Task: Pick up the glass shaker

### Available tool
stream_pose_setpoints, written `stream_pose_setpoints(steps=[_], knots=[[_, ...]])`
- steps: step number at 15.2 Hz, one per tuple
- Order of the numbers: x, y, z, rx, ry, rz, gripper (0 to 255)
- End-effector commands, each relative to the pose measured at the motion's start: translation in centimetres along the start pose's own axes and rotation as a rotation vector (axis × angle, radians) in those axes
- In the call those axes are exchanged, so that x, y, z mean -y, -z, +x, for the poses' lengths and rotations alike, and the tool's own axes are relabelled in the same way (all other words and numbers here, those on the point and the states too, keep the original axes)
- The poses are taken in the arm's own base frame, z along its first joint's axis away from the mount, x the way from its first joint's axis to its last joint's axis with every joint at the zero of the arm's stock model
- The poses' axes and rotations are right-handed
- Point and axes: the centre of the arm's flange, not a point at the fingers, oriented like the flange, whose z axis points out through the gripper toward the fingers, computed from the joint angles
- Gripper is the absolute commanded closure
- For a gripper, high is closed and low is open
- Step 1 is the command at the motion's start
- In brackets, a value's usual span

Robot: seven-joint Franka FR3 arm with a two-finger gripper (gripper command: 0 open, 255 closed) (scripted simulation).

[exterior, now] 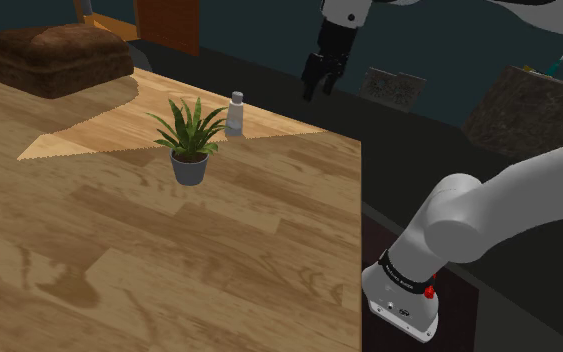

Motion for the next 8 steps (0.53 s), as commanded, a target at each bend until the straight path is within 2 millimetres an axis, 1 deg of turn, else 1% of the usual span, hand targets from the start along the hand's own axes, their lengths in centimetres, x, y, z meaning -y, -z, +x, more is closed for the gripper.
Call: stream_pose_setpoints(steps=[1, 8], knots=[[1.4, -0.5, 2.9, 0.033, 0.002, 0.007, 0], [6.6, -2.1, 11.8, 0.141, 0.007, 0.028, 0]])
